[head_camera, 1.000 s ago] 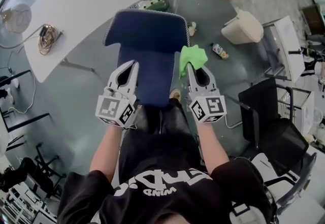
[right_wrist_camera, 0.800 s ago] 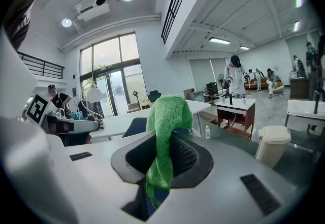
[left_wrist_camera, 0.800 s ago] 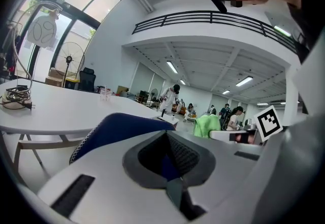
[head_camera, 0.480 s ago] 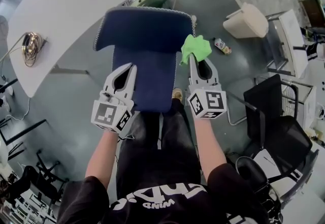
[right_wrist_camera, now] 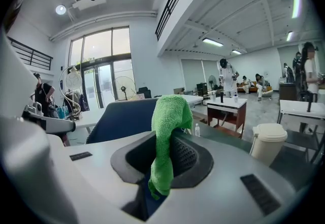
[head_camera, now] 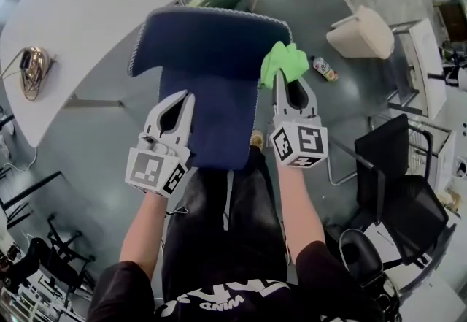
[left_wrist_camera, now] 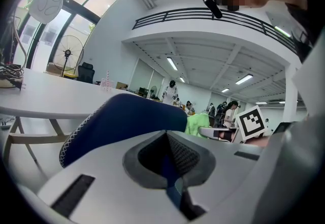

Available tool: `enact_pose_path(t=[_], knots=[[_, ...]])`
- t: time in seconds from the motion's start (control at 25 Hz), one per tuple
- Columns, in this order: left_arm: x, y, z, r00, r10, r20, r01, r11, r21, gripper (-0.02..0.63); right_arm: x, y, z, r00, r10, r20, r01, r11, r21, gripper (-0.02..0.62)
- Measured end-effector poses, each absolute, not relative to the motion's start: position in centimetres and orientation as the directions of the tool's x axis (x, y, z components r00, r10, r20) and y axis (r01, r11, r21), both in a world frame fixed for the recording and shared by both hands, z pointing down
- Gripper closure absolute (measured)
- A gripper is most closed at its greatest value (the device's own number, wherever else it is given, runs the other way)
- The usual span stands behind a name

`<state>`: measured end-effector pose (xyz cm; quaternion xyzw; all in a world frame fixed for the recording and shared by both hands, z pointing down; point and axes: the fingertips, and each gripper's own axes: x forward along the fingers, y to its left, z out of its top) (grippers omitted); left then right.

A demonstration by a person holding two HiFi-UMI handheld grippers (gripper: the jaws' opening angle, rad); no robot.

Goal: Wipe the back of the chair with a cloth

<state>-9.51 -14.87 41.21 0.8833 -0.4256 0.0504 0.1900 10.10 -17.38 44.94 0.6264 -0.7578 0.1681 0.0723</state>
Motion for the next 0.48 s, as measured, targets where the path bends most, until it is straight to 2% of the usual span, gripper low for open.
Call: enact_pose_path(t=[0.48], knots=[[-11.5, -15.3, 42.6, 0.588, -0.766, 0.26, -0.805, -0.521, 0.285, 0.611, 5.3, -21.4, 46.7, -0.32, -0.901, 0.294, -0.943, 0.272, -0.192, 0.538]])
